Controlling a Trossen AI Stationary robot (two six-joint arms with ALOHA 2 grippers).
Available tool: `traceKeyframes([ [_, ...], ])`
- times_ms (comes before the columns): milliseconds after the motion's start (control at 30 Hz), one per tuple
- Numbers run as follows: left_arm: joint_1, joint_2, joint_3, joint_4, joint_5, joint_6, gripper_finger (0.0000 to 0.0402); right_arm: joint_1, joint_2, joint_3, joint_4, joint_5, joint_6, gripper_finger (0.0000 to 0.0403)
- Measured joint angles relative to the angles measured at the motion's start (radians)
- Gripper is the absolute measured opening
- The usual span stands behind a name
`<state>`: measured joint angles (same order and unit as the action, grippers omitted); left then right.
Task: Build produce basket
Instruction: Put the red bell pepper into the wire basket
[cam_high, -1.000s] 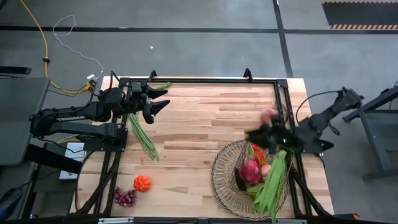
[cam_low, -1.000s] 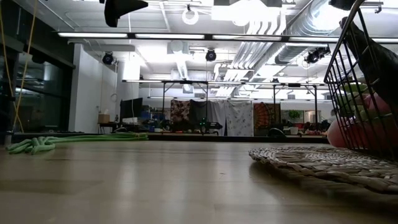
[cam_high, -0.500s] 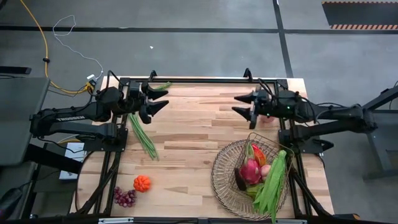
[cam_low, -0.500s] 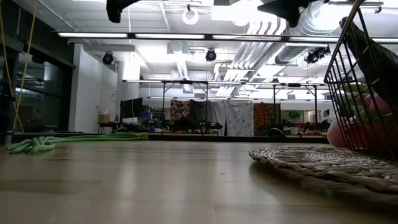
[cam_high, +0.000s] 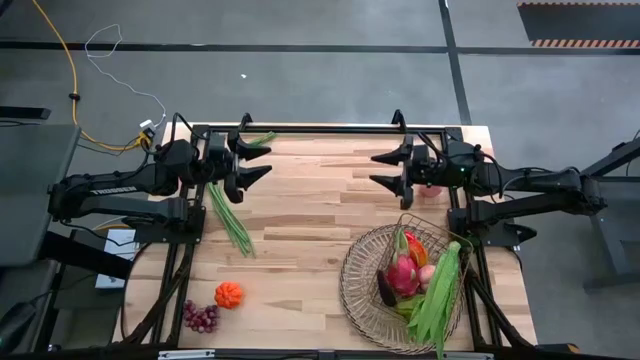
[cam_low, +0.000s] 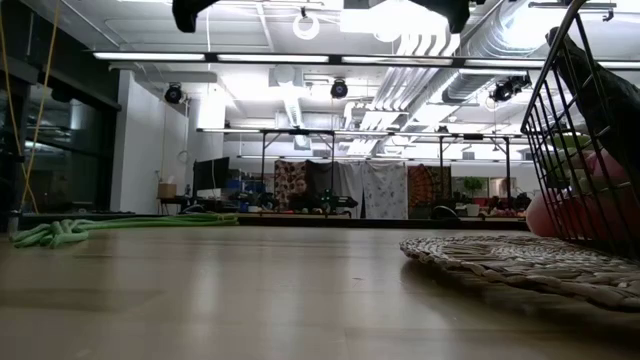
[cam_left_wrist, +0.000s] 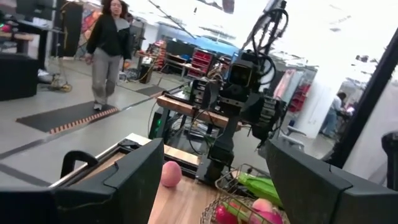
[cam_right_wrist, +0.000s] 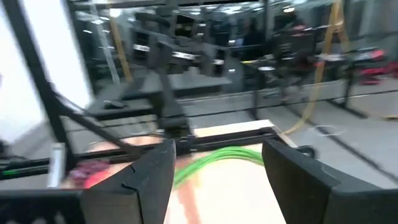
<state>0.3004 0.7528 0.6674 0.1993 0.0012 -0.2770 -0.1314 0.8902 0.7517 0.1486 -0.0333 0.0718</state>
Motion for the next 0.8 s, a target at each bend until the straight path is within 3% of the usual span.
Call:
traceKeyframes([
  [400, 0.000, 0.000, 0.000, 0.000, 0.014, 0.071, 0.0268, 0.000, 0.000, 0.000, 0.000, -0.028, 0.036, 0.0224],
  [533, 0.000, 0.000, 0.000, 0.000, 0.014, 0.072, 0.0268, 0.000, 0.000, 0.000, 0.000, -0.029, 0.034, 0.0163],
  [700, 0.000, 0.000, 0.000, -0.001, 0.014, 0.072, 0.0268, 0.000, 0.000, 0.000, -0.001, -0.030, 0.033, 0.0035],
  [800, 0.000, 0.000, 0.000, -0.009, 0.014, 0.072, 0.0268, 0.000, 0.000, 0.000, -0.010, -0.037, 0.041, 0.0013],
])
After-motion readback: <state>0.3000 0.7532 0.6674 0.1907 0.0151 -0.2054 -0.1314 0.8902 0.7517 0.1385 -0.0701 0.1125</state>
